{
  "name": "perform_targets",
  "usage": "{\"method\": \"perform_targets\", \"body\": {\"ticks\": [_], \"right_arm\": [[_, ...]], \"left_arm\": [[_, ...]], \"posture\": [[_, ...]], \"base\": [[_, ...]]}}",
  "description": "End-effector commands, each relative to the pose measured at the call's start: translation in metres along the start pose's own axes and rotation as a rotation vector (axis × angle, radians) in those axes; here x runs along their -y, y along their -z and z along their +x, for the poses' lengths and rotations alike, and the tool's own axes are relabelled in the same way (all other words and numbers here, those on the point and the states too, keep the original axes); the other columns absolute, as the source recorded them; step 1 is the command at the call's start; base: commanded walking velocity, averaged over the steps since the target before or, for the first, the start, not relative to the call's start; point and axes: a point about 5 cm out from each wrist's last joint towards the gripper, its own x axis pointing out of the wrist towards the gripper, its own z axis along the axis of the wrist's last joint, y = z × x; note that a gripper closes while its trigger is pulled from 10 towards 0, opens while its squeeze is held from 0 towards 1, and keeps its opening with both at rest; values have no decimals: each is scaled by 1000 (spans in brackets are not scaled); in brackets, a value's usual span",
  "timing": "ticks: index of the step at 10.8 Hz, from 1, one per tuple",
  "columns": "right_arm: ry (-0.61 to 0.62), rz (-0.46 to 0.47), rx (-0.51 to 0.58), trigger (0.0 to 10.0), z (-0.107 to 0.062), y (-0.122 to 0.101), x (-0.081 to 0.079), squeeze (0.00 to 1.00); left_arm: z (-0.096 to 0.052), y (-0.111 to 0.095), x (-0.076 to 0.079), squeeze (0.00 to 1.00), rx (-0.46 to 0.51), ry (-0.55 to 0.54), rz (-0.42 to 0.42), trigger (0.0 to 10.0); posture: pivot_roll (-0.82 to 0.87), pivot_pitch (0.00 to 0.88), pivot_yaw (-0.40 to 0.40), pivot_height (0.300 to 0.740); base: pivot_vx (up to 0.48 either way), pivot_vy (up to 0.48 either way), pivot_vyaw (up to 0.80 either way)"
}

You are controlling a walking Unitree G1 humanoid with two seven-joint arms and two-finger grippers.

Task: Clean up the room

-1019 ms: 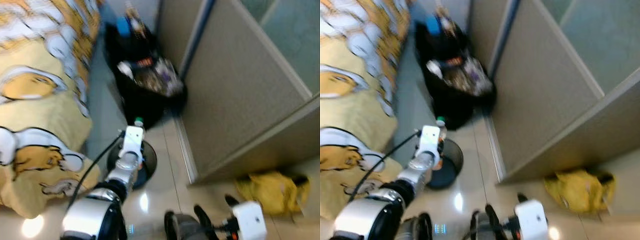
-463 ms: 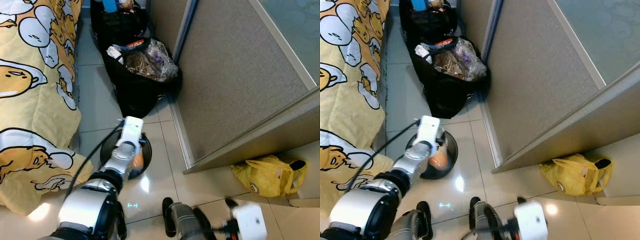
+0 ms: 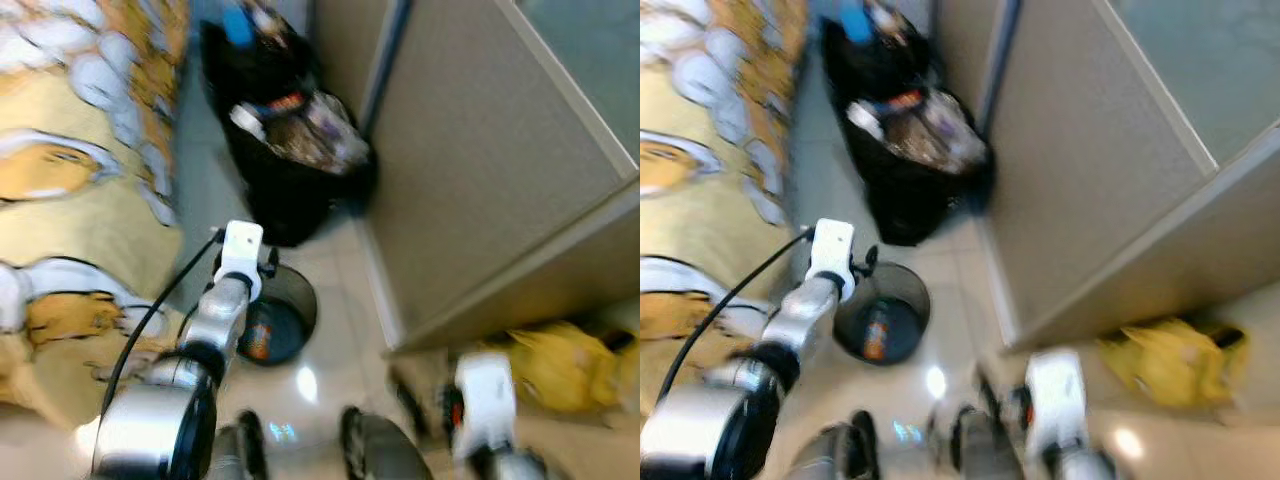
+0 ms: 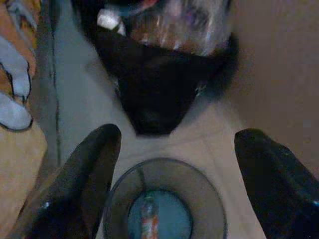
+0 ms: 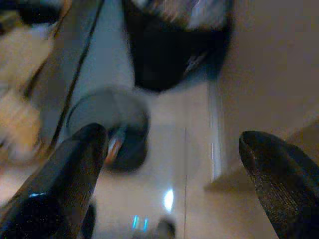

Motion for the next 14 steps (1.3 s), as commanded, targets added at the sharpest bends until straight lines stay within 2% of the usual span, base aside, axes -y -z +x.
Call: {"method": "perform_targets", "body": {"ticks": [1, 2, 3, 5, 6, 7, 9, 10, 12, 14], "right_arm": [[120, 24, 4, 10000, 8, 6, 19, 0], [159, 58, 34, 10000, 15, 5, 25, 0], [182, 68, 73, 10000, 31, 4, 33, 0], [213, 57, 151, 10000, 63, -8, 48, 0], [240, 71, 200, 10000, 75, -18, 53, 0], [234, 72, 209, 10000, 77, -18, 52, 0], [225, 74, 218, 10000, 85, -13, 51, 0], [222, 77, 225, 10000, 88, -14, 50, 0], [217, 76, 226, 10000, 90, -10, 54, 0], [230, 78, 216, 10000, 87, -6, 60, 0]], "left_arm": [[-5, -3, 4, 0, 79, 62, -34, 10000], [-16, -8, 1, 0, 151, 82, -21, 10000], [-30, -17, -7, 0, 218, 95, 32, 10000], [-31, -18, -14, 0, 201, 41, 3, 10000], [-38, -35, 1, 0, 271, 111, 59, 10000], [-42, -39, 7, 0, 296, 139, 77, 10000], [-34, -36, 6, 0, 246, 107, -52, 10000], [-30, -35, 5, 0, 224, 88, -61, 10000], [-22, -19, -7, 0, 137, 44, -73, 10000], [-24, -12, -4, 0, 117, 49, -96, 10000]], "posture": [[-158, 0, 7, 740], [-117, 0, 16, 740], [-43, 0, 28, 740], [4, 0, 63, 740], [1, 0, 75, 740], [-1, 0, 74, 740], [-14, 0, 66, 740], [-16, 0, 64, 740], [-25, 0, 51, 740], [-24, 0, 41, 740]], "base": [[0, 0, 0], [0, 0, 0], [0, 0, 0], [0, 0, 0], [0, 0, 0], [0, 0, 0], [0, 379, 0], [0, 424, 0], [0, 443, 0], [0, 461, 0]]}}
